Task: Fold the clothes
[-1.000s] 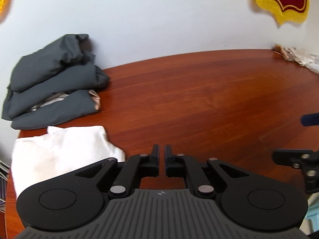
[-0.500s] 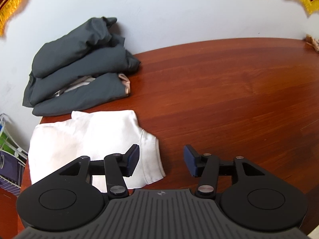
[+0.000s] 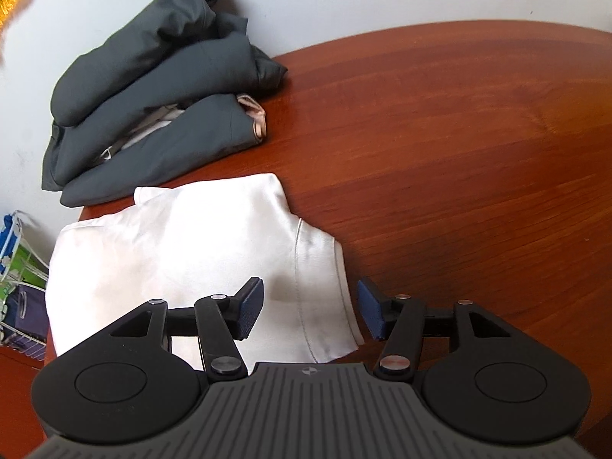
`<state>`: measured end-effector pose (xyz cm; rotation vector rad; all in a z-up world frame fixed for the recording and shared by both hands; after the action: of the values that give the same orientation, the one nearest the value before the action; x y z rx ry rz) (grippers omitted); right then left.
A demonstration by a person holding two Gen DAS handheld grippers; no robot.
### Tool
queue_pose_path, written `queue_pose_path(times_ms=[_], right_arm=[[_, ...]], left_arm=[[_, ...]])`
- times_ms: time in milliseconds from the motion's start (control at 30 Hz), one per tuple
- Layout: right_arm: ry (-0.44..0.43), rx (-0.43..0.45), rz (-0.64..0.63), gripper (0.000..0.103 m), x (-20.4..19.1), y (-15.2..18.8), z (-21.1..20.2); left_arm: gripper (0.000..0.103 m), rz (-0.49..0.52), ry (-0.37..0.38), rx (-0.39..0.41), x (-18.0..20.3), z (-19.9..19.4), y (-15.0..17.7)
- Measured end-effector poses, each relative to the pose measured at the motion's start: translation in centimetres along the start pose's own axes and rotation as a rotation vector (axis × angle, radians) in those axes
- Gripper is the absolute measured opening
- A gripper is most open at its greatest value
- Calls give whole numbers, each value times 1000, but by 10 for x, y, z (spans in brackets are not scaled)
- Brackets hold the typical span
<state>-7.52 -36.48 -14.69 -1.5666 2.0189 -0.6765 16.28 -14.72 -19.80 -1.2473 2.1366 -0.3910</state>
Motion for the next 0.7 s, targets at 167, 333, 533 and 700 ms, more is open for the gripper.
queue_pose_path(times_ms=[167, 333, 533, 700], right_arm=[[9, 2, 8, 102, 3, 2, -2], [9, 0, 19, 102, 5, 3, -1], [-5, -8, 18, 102, 1, 4, 3], [-28, -14, 5, 102, -5, 3, 7]], left_arm=[[58, 12, -5, -14, -1, 12, 1], [22, -8, 8, -16, -6, 13, 3], [8, -83, 39, 19, -16, 3, 3], [8, -82, 87, 70, -13, -19, -5]])
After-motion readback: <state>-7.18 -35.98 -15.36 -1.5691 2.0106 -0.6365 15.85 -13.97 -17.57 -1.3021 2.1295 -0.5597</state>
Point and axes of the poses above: each gripper's, at about its wrist camera, not at the fingertips, and z roughly the way its jaws point, x to its right, y to its underside, the point moved 8 cm from there along z, roughly the way its jaws point, and after that the axes turned 5 degrees about -y, right-handed, at the moved point
